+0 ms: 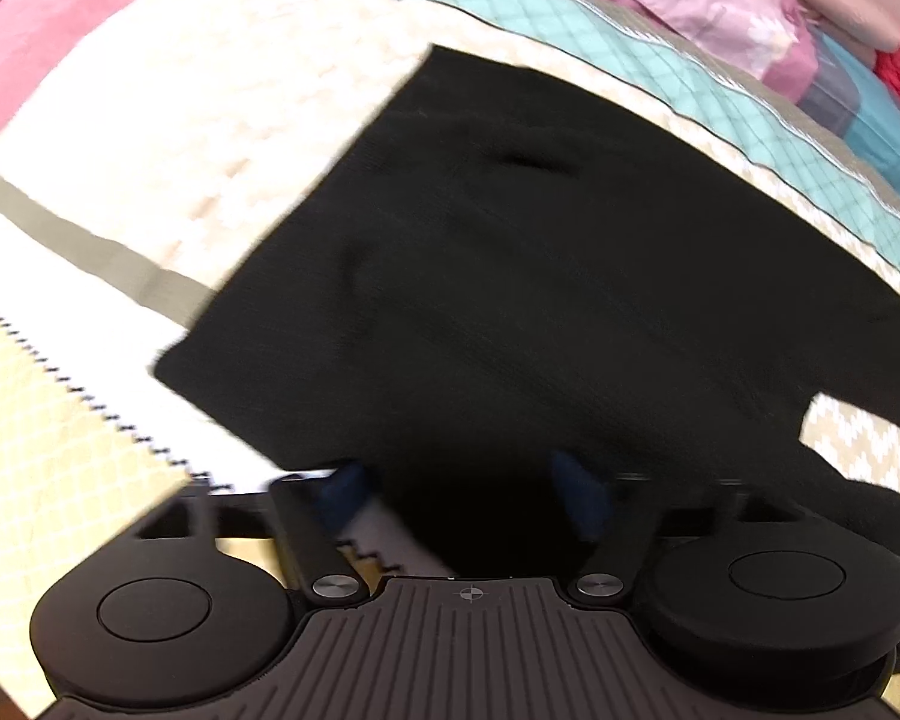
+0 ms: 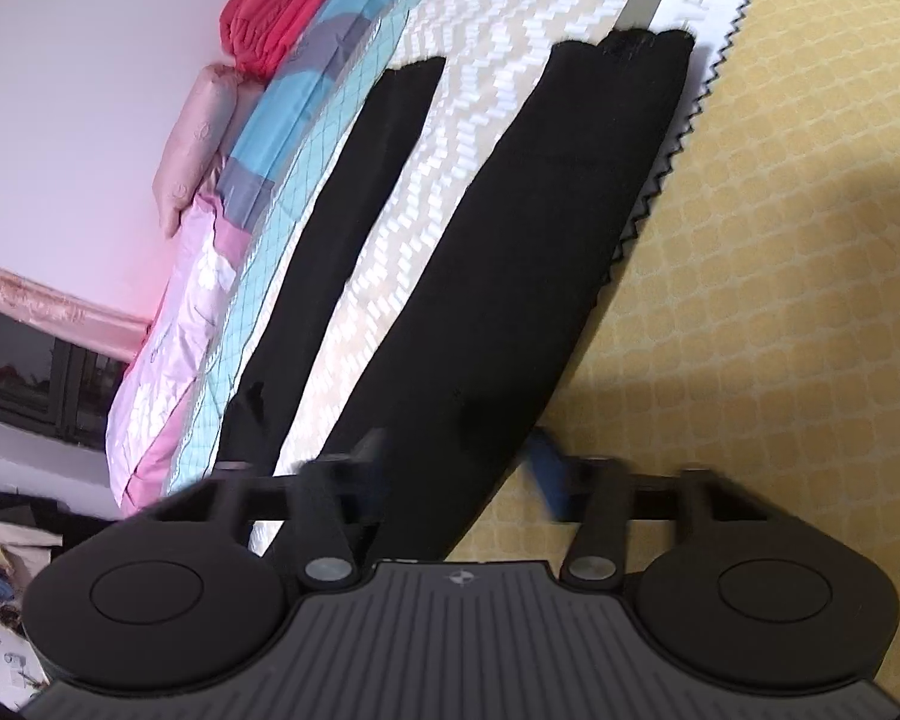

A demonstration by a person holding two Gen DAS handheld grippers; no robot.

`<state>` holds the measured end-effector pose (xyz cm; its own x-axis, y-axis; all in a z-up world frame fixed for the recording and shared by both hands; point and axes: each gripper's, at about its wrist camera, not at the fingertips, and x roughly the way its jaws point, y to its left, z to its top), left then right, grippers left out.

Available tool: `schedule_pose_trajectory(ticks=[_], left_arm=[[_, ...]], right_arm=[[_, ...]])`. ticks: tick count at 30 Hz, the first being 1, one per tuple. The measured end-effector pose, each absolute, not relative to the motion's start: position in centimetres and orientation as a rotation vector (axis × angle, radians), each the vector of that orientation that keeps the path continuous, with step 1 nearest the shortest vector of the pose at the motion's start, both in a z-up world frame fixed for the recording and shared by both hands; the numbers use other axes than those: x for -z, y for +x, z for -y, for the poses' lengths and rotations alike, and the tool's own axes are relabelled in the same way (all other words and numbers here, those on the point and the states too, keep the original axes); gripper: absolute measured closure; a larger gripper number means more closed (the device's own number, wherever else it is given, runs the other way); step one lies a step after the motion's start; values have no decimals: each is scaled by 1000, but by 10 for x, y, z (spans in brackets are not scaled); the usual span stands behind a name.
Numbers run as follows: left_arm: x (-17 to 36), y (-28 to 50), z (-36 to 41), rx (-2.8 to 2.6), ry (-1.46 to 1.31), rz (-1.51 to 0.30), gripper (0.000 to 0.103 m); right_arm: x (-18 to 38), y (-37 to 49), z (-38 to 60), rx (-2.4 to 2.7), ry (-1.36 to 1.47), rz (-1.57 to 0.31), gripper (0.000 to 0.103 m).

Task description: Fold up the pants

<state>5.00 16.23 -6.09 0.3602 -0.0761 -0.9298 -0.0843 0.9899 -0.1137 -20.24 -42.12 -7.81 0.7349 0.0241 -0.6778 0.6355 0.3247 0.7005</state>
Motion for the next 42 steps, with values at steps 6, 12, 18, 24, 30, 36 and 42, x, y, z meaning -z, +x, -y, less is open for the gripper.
schedule_pose_trajectory(ticks=[6,12,18,24,30,36,42], left_arm=[[58,51,-193,-31,-302,-1222,15],[59,52,-203,-28,-362,-1228,20],[55,49,-208,-18,-363,-1231,22],[56,47,-210,-10,-370,-1230,21],[56,48,-207,-2,-367,-1226,22],[51,51,-207,18,-381,-1203,29],[29,60,-201,53,-392,-1146,29]], right_arm=[[83,-194,409,383,1183,-696,81],[89,-200,420,367,1270,-677,80],[88,-196,423,366,1255,-695,80],[82,-205,434,445,1221,-684,80],[83,-206,432,443,1247,-652,65],[66,-187,424,483,1039,-769,95],[44,-173,431,430,1036,-692,95]])
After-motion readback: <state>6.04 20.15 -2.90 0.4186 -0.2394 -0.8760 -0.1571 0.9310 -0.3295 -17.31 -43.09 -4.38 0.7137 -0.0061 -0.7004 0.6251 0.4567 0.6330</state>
